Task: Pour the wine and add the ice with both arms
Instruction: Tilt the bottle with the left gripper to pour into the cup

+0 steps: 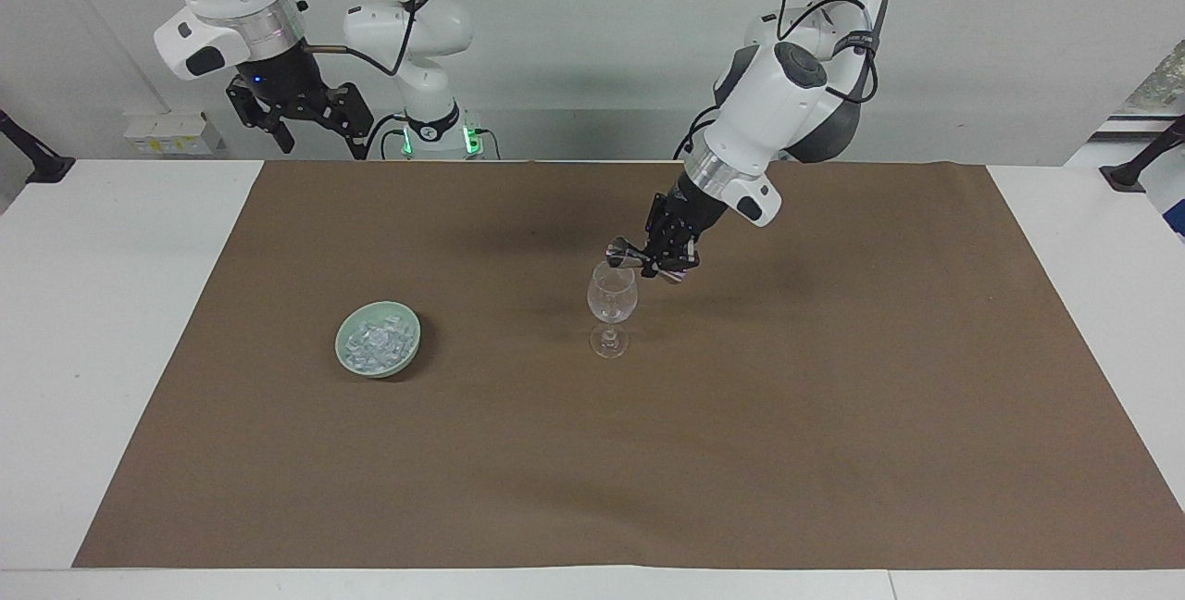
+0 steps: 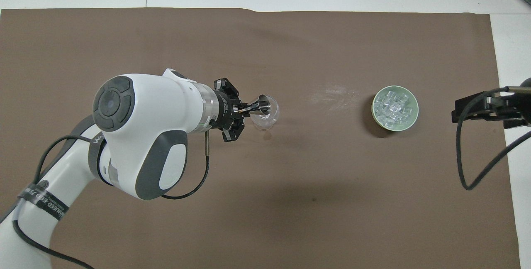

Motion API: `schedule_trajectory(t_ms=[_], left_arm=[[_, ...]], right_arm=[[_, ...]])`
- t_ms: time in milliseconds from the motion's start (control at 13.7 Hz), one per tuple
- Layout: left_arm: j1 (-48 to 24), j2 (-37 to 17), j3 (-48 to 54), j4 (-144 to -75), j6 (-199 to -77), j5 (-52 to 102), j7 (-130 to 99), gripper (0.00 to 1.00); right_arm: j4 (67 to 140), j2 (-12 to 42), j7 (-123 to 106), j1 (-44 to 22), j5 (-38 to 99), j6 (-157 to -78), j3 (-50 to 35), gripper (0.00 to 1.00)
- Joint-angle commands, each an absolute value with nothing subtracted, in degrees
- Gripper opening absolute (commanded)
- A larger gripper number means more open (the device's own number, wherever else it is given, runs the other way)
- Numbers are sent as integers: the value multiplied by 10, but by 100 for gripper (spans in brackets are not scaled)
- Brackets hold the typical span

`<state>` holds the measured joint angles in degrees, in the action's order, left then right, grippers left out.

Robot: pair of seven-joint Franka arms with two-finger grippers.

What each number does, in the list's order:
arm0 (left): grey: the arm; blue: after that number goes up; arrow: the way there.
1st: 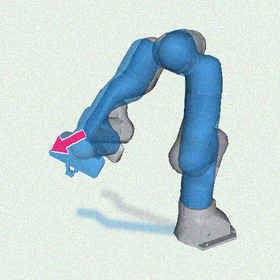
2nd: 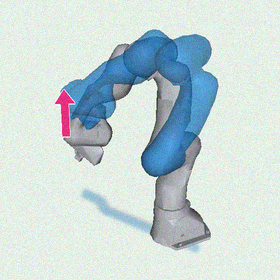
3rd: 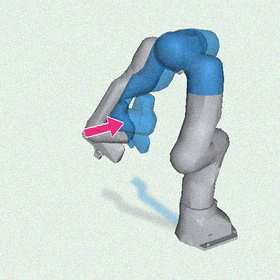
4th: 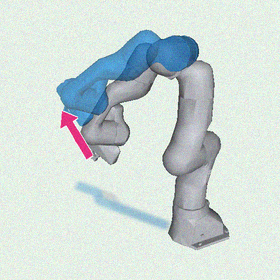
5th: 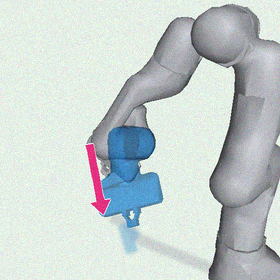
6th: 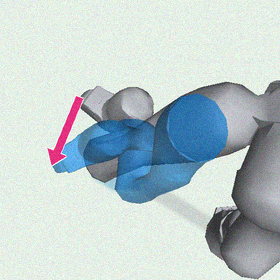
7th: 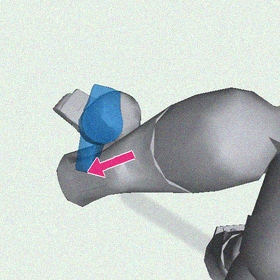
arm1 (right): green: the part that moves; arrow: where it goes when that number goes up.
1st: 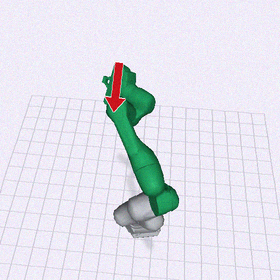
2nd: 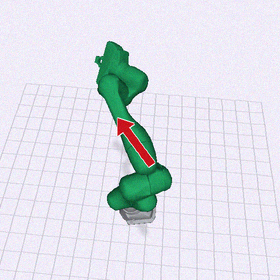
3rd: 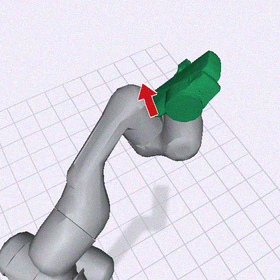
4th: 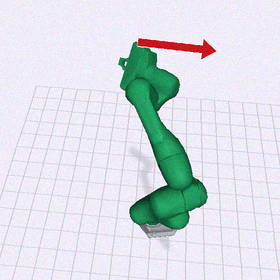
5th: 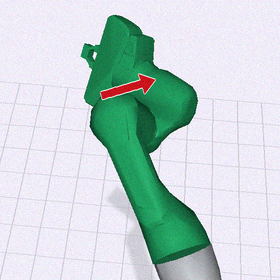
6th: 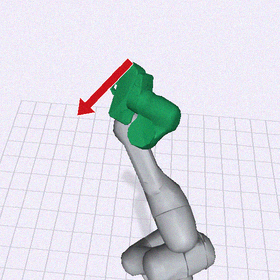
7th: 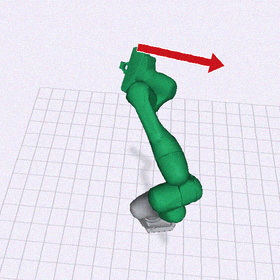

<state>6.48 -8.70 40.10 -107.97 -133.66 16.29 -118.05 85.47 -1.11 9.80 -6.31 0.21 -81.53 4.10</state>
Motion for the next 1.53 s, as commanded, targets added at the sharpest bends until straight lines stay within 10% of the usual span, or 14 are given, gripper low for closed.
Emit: schedule_trajectory(t_ms=[0,1455], left_arm=[[62,-95,406,-1062,-1312,130,-1196,0],[58,-125,427,-1005,-1233,-13,-1259,0]], right_arm=[[868,-21,83,-57,-4,-828,39,100],[867,-21,83,-57,-4,-828,39,100]])
